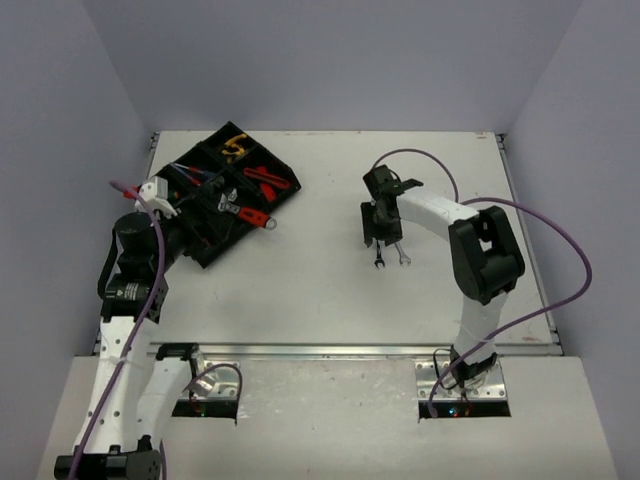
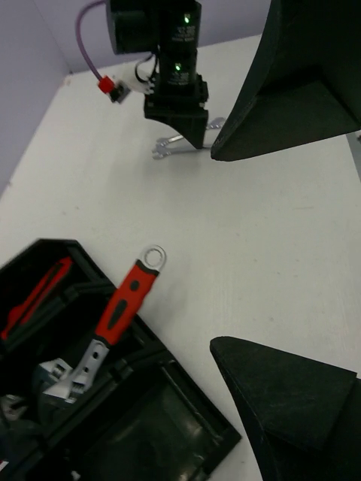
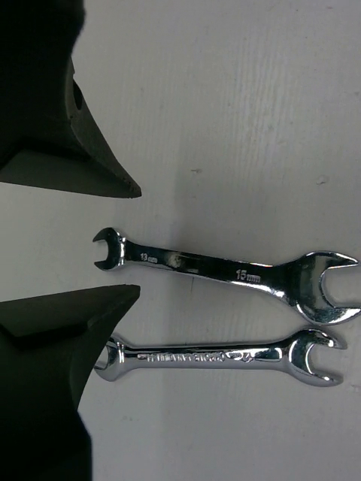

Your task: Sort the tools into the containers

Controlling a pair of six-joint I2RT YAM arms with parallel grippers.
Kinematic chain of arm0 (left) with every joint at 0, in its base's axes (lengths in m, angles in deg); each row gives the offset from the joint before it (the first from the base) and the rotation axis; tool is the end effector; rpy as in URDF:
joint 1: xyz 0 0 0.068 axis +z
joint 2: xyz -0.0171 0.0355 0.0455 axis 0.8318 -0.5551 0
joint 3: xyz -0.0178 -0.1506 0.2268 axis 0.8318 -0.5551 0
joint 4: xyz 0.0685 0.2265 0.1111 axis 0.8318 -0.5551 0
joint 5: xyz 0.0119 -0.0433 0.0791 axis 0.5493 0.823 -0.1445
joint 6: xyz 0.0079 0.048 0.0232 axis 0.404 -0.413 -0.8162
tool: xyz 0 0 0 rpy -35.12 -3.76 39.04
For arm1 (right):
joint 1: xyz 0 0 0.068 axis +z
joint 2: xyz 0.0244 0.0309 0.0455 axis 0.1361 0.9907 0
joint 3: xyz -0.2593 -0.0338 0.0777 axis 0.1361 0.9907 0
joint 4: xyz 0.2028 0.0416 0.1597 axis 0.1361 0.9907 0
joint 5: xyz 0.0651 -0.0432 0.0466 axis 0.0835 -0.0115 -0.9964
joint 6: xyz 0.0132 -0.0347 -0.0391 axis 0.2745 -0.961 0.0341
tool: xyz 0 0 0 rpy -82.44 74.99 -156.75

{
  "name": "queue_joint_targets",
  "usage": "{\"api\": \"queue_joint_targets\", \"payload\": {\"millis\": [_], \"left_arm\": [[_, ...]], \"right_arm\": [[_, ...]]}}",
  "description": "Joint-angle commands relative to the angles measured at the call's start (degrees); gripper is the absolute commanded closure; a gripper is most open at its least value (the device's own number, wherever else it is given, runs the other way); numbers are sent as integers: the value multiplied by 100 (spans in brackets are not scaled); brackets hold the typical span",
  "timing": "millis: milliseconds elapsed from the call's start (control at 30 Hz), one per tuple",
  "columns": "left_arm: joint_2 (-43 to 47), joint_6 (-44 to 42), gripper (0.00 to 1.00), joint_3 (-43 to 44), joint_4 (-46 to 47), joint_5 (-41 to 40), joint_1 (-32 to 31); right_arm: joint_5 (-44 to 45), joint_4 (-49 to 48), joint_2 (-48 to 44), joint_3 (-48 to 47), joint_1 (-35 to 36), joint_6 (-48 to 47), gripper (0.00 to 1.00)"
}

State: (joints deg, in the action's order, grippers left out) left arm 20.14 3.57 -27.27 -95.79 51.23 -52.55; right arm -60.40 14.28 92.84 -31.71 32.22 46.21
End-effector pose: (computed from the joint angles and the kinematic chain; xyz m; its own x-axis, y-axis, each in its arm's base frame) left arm 0.1546 -0.0003 0.3229 -0.4146 -0.4261 -0.8041 0.0376 0.8749 -0.4829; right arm 0.3481 0.1540 0.1645 -0.9381 0.0688 -0.3394 0.0491 0.9966 0.0661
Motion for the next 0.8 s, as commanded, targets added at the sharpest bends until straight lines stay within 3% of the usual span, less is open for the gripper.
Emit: {"api": "queue_joint_targets", "payload": {"millis": [0,367,600,767], "left_arm": [[84,-329,0,-190,-90,-96,-49],[232,-296,0,-327,11,-46,-170],[215,-279,0,-344,37,-13,-188],[267,-278,0,-353,38,-11,-197]], "right_arm": [[461,58,407,-569,153,236,54],[418,63,837,-627,4,89,63],[330,19,373,-503,-37,-40,59],[130,36,625,-501,-145,-98,60]]}}
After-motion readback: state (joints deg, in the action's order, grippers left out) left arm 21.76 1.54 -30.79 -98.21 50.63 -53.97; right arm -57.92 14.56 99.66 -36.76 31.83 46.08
